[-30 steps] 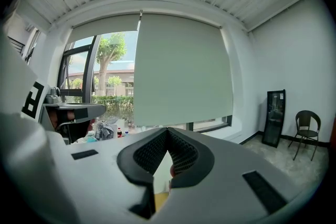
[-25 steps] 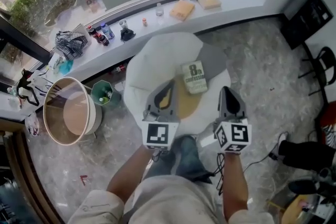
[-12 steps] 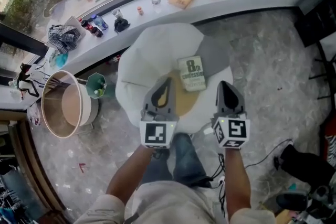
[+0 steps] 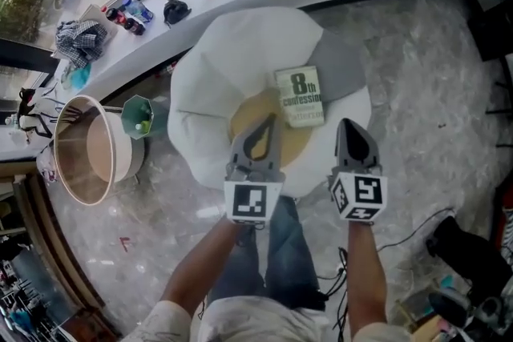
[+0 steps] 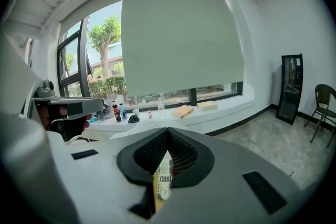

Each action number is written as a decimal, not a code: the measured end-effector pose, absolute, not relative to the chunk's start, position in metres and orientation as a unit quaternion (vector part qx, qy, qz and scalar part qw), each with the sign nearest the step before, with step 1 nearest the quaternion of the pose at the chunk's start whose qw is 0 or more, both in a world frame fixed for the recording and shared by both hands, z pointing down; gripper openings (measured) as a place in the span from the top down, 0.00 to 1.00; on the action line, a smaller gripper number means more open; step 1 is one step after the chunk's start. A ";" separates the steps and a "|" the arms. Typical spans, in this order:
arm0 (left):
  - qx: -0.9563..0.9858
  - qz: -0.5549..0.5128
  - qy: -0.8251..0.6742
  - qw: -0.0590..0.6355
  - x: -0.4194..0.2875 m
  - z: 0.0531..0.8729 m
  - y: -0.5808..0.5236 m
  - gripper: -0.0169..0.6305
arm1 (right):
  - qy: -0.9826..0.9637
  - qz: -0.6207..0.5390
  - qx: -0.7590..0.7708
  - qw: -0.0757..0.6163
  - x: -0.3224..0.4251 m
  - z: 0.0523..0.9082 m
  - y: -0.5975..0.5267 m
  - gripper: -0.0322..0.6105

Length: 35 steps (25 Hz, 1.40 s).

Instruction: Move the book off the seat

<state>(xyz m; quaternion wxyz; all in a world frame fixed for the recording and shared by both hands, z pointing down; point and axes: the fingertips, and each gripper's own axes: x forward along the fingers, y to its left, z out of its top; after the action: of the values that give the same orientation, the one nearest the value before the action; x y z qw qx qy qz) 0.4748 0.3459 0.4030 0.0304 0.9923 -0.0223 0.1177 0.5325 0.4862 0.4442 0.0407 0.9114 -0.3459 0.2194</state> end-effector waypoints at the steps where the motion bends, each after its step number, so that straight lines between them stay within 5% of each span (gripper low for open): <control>1: 0.992 0.123 -0.022 0.031 0.477 0.414 0.344 0.97 | -0.343 0.228 0.910 0.042 0.533 0.458 0.485 0.95; 21: 0.975 0.197 -0.056 0.080 0.498 0.649 0.307 0.97 | -0.370 0.295 0.879 0.062 0.557 0.691 0.457 0.95; 35: 0.963 0.244 -0.059 0.097 0.503 0.747 0.309 0.97 | -0.395 0.319 0.857 0.086 0.572 0.761 0.456 0.91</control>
<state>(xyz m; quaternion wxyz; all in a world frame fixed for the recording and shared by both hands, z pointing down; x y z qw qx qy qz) 0.5027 0.3095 0.7474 0.0972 0.9632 -0.0587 0.2438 0.5717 0.4559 0.7607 0.0858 0.8572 -0.3950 0.3191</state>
